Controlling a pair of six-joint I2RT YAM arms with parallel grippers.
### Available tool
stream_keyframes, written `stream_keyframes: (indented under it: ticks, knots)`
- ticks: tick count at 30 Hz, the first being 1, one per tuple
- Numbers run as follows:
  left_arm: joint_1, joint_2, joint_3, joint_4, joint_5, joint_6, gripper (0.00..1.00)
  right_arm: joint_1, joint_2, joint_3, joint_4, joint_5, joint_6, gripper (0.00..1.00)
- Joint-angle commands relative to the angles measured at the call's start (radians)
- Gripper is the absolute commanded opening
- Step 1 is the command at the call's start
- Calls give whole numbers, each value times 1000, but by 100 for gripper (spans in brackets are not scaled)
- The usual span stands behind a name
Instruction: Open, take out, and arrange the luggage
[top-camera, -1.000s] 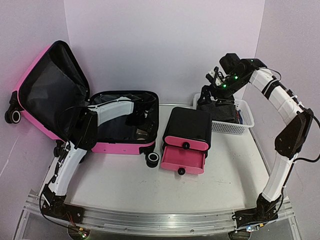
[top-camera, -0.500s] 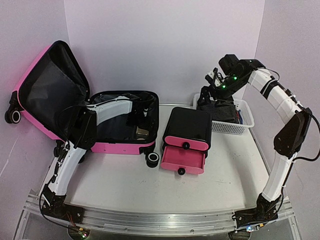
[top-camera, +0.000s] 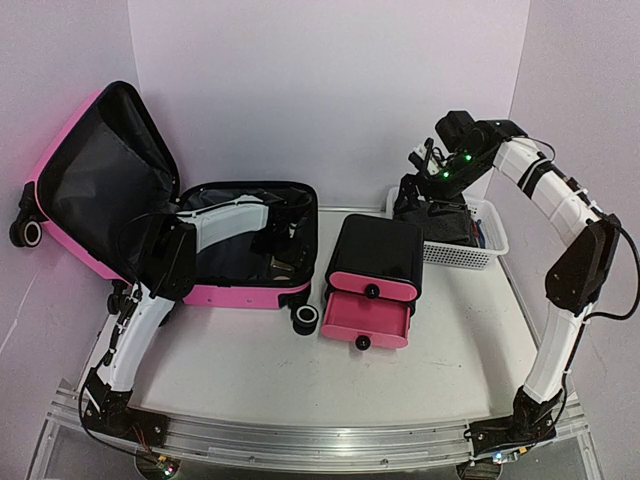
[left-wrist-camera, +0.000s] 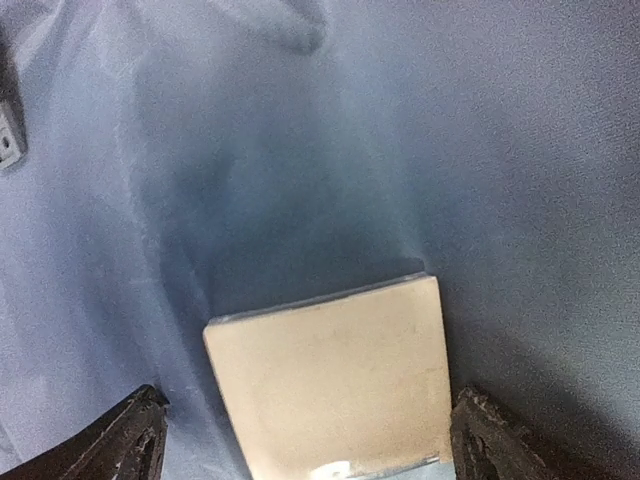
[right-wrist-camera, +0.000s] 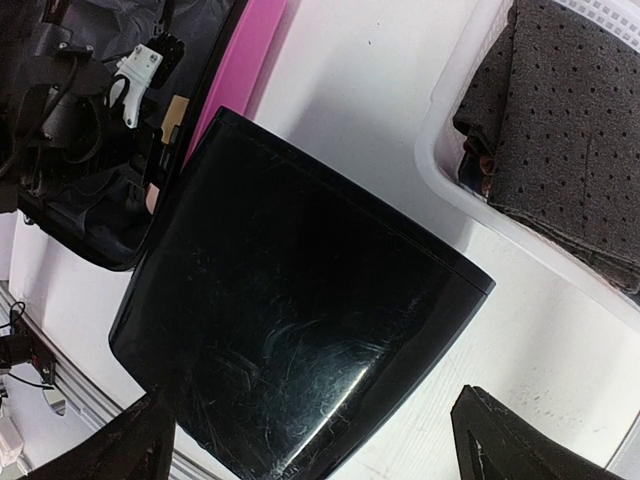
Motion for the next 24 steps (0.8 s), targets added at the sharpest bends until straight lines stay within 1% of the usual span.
stream_keyframes:
  ticks: [1, 7, 12, 14, 16, 18, 20, 22, 24]
  knots:
    - [4, 31, 3, -63, -100, 34, 100, -4, 5, 38, 11, -12, 0, 98]
    - [9, 1, 9, -100, -206, 31, 98, -4, 10, 44, 11, -13, -2, 98]
    - [41, -65, -31, -102, -218, 4, 94, -6, 13, 47, 10, -15, -3, 98]
    - [59, -84, -41, -99, -204, -3, 91, -6, 16, 49, 11, -16, -2, 98]
    - [81, -94, -36, -97, -140, -7, 85, -6, 19, 54, 11, -22, -1, 98]
    - [107, -100, -30, -95, -33, -17, 76, -5, 21, 54, 10, -23, -2, 98]
    - [130, -96, -23, -92, 78, -39, 74, -6, 21, 54, 11, -23, 0, 98]
    - [149, -81, -6, -93, 183, -58, 68, -5, 22, 51, 12, -26, 2, 98]
    - [160, -79, 3, -86, 239, -73, 61, -6, 22, 51, 12, -28, 4, 98]
